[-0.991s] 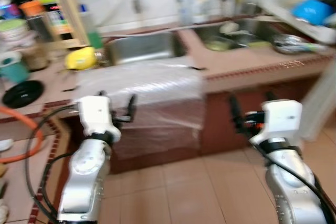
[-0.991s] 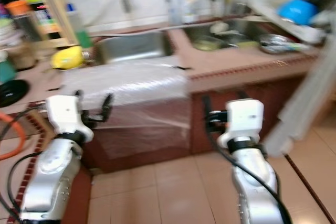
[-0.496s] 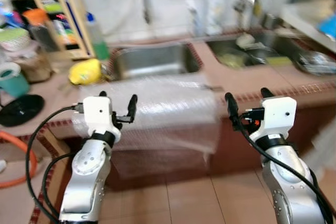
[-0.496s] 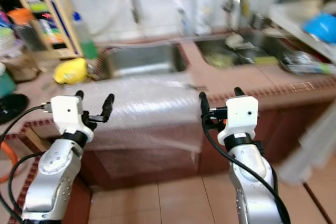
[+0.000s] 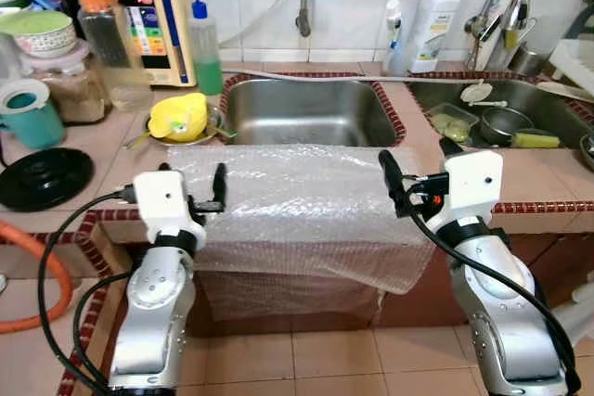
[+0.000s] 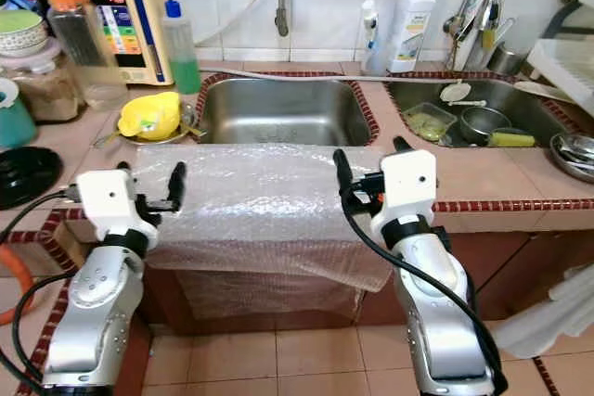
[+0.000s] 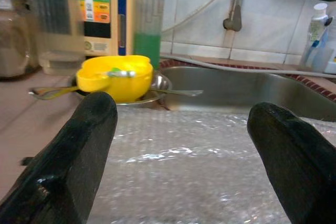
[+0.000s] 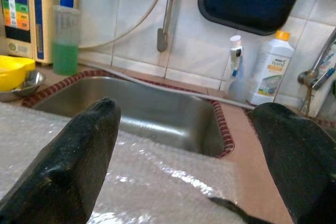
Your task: Kitchen organization
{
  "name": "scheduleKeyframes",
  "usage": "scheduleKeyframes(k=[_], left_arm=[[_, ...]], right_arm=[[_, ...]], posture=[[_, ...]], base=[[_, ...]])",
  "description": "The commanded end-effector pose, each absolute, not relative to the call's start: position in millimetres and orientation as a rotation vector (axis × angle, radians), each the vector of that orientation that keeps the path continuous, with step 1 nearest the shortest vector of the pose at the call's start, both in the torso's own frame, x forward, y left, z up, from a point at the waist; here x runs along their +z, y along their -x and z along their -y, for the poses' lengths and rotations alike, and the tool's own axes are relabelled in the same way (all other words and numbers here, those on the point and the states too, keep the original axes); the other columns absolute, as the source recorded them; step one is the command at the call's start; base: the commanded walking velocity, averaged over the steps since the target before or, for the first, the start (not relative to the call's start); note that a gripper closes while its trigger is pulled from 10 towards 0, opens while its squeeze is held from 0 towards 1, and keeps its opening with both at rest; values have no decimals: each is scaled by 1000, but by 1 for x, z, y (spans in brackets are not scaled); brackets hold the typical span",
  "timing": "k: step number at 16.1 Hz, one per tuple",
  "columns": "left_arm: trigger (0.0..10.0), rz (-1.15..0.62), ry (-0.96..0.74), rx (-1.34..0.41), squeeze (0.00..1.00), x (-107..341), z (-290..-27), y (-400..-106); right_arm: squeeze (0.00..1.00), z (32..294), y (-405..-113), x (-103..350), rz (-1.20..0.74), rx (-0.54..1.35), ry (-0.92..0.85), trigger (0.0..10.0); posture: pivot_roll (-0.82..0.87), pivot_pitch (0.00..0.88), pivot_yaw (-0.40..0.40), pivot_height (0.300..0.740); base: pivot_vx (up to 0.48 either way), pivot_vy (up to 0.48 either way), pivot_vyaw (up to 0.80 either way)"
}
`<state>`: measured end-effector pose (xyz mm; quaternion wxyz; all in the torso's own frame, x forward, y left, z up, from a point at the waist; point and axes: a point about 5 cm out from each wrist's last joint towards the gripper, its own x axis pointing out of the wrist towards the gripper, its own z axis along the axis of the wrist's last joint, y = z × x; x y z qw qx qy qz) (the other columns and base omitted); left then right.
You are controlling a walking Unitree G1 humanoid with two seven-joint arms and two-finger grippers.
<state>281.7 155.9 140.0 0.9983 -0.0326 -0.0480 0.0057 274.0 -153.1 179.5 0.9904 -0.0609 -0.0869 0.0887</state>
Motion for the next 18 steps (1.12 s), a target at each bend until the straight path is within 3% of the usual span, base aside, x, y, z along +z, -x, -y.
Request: scheduleKeyframes(k=[1,8,13,18], left_arm=[[10000,105,37,13,0,142,-158,-282],[10000,111,28,-37,0,147,-152,-288],[10000,106,29,-25,0,147,-156,-289],[10000,93,37,-19,0,145,-158,-287]], right_arm=[[0,152,-276,178,177,176,119,10000],[0,148,-277,176,190,144,104,10000],[0,149,-277,178,196,135,105,10000],[0,148,-276,176,192,136,101,10000]], posture=[[32,0,-16,740],[5,0,50,740],[3,0,53,740],[12,0,55,740]], base=[[0,0,0],[0,0,0],[0,-450,0],[0,-367,529]])
